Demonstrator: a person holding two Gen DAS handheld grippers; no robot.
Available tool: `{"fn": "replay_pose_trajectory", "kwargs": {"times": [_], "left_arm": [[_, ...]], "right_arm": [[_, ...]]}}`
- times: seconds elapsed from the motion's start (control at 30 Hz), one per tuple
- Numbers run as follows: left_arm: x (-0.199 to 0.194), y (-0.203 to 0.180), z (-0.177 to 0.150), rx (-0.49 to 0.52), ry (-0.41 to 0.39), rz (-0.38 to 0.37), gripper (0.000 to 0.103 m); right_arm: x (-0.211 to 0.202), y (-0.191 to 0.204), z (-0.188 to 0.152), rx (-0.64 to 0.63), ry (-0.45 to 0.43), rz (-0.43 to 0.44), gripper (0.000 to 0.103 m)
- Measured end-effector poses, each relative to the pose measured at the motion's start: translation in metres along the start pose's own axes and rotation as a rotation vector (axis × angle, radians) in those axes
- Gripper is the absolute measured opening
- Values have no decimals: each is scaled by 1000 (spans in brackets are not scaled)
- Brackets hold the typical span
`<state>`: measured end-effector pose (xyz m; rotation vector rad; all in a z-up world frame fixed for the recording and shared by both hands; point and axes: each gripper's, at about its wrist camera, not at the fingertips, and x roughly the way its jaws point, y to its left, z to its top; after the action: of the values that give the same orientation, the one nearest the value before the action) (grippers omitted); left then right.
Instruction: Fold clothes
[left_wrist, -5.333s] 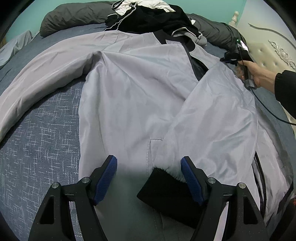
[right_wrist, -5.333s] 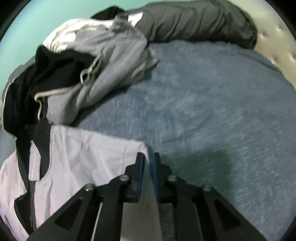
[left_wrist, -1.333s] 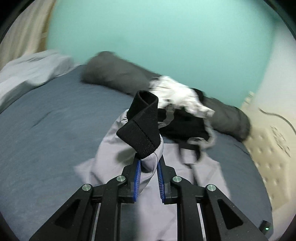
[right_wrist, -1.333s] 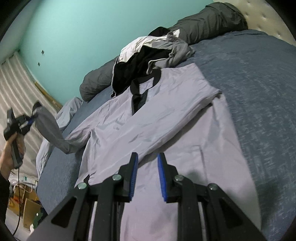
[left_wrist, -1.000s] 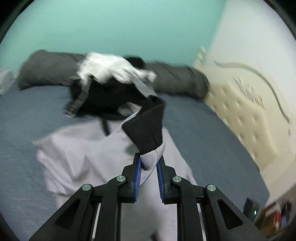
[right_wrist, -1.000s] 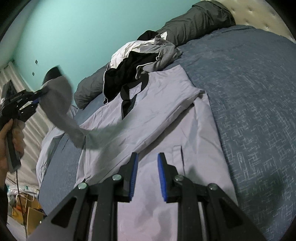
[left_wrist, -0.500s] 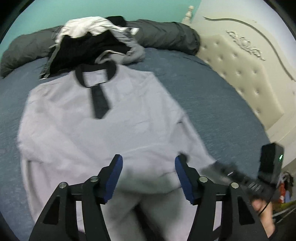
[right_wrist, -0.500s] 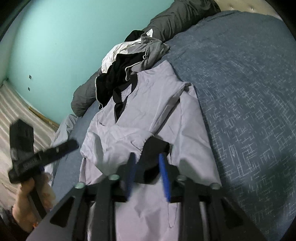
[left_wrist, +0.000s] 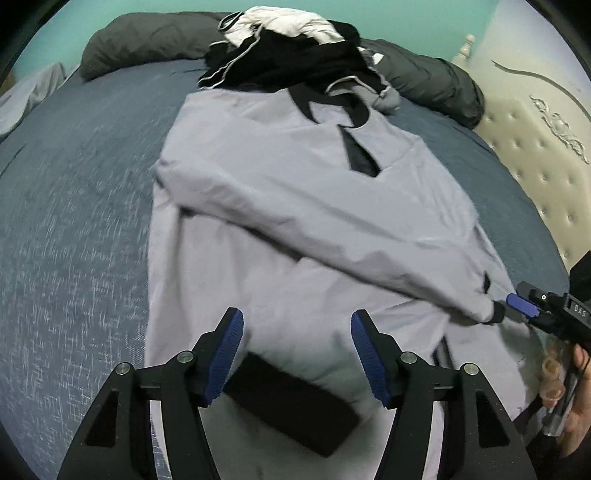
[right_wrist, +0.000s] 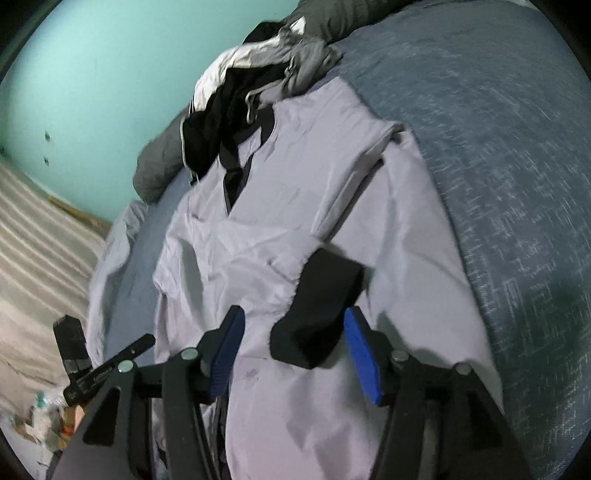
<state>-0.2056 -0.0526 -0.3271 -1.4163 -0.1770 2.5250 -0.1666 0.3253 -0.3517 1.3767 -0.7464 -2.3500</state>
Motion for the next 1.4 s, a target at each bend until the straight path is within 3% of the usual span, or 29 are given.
{"fn": "replay_pose_trajectory", "kwargs": {"times": [0.1, 0.23, 0.27, 0.3, 0.37, 0.6, 0.8, 0.9, 1.07, 1.3, 1.4], "left_arm": [[5, 7, -5, -13, 0, 5, 65], [6, 14, -11, -41, -4, -13, 65], [6, 16, -12, -43, -4, -16, 65], [5, 17, -13, -44, -4, -18, 65], [3, 21, -14, -49, -9, -18, 65], [-13, 44, -8, -100, -59, 8, 65], [-19, 72, 15, -99, -76, 114, 65], [-13, 81, 32, -72, -64, 162, 65], [11, 79, 60, 60, -35, 276, 65], [46, 82, 91, 138, -24, 308, 64], [59, 87, 99, 141, -9, 296, 48]], "right_arm": [[17, 2, 1, 1, 73, -32, 59], [31, -2, -1, 36, 100, -40, 56], [33, 1, -2, 20, 102, -46, 46], [32, 3, -3, 9, 101, -48, 44], [25, 5, -3, 1, 75, -36, 8], [-15, 14, -7, -43, -35, -22, 8], [-32, 2, -20, -43, -120, -52, 8], [-40, -4, -27, -43, -162, -67, 8], [-52, -13, -37, -46, -222, -87, 8], [-48, -12, -37, -50, -200, -38, 8], [-44, -15, -37, -32, -192, -26, 8]]}}
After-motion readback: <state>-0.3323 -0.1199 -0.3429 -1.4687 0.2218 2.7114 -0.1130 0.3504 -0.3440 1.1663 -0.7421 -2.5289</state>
